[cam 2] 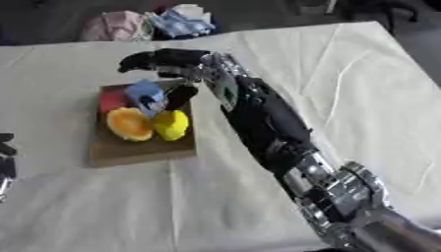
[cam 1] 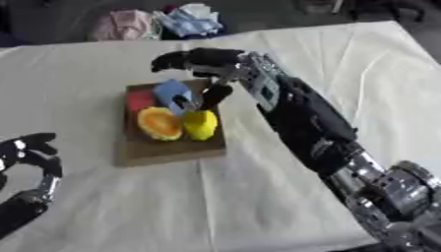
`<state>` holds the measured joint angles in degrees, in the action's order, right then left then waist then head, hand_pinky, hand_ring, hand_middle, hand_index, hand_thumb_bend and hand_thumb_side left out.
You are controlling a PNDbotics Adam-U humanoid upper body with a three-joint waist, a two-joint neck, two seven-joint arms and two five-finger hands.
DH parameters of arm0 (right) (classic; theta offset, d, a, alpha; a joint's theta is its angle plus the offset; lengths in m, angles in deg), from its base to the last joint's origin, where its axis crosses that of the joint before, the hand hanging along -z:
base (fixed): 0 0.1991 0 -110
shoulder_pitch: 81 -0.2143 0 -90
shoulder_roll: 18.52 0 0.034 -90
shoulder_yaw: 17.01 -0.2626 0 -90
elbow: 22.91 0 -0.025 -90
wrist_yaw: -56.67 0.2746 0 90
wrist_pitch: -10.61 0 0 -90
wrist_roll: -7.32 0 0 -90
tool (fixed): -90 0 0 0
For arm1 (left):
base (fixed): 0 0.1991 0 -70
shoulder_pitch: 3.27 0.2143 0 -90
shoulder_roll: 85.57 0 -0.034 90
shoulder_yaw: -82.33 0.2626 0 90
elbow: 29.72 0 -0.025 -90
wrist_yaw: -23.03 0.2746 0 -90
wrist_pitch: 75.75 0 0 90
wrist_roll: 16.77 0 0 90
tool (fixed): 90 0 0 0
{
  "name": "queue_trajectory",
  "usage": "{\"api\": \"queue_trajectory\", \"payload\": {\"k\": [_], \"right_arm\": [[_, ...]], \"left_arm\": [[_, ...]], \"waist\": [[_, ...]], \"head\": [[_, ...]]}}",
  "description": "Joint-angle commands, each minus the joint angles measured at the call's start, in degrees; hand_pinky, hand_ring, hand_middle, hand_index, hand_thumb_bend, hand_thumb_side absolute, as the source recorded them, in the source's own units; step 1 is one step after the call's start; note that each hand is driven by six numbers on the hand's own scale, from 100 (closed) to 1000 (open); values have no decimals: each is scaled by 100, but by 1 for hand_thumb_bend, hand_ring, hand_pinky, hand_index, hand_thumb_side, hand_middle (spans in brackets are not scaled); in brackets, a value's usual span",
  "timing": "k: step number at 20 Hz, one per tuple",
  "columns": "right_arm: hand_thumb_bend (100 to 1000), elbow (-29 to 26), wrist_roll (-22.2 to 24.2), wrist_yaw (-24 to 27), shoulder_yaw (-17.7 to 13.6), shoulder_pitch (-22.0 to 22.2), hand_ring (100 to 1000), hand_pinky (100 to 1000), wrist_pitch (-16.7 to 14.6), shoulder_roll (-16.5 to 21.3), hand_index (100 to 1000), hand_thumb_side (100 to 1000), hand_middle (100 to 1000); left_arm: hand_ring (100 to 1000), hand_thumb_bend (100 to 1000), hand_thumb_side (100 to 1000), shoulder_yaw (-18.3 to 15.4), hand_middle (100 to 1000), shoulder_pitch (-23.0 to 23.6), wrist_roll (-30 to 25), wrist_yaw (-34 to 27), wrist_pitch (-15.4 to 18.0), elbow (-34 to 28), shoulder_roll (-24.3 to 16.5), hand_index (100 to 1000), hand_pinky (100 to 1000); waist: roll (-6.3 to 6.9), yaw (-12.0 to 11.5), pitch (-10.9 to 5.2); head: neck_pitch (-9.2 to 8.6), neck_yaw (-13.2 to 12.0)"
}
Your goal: Pick up objects on the table and place them in the box.
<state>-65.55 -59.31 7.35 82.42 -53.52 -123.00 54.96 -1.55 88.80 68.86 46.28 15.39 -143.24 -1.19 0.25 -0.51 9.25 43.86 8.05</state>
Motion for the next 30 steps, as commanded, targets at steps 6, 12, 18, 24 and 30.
{"api": "queue_trajectory", "payload": {"k": [6,12,18,24,30], "right_arm": [[100,-567,851,1104,-214,-81,936,963,-704,479,987,205,961],[100,-1270,1167,2419,-362,248,903,951,-167,989,967,217,927],[100,-2106,1324,3452,-582,841,872,940,491,1407,953,254,899],[100,-2999,1355,4312,-923,1707,829,926,1287,1555,928,334,866],[100,-3756,1314,4935,-1277,2492,786,906,1890,1516,901,411,829]], "left_arm": [[561,100,558,-52,608,-31,10,-24,1,-107,-65,839,673],[561,100,561,-73,608,-23,36,-15,-10,-107,-72,839,673],[560,100,564,-107,607,-2,87,-7,-27,-107,-58,839,673],[555,100,575,-140,602,14,182,-10,-68,-107,1,837,669],[549,100,577,-194,597,38,321,-27,-112,-107,102,832,664]], "waist": [[28,26,-58],[1,66,-55],[-10,108,-54],[-33,143,-50],[-58,160,-57]], "head": [[26,-25],[26,-79],[26,-130],[26,-162],[26,-191]]}}
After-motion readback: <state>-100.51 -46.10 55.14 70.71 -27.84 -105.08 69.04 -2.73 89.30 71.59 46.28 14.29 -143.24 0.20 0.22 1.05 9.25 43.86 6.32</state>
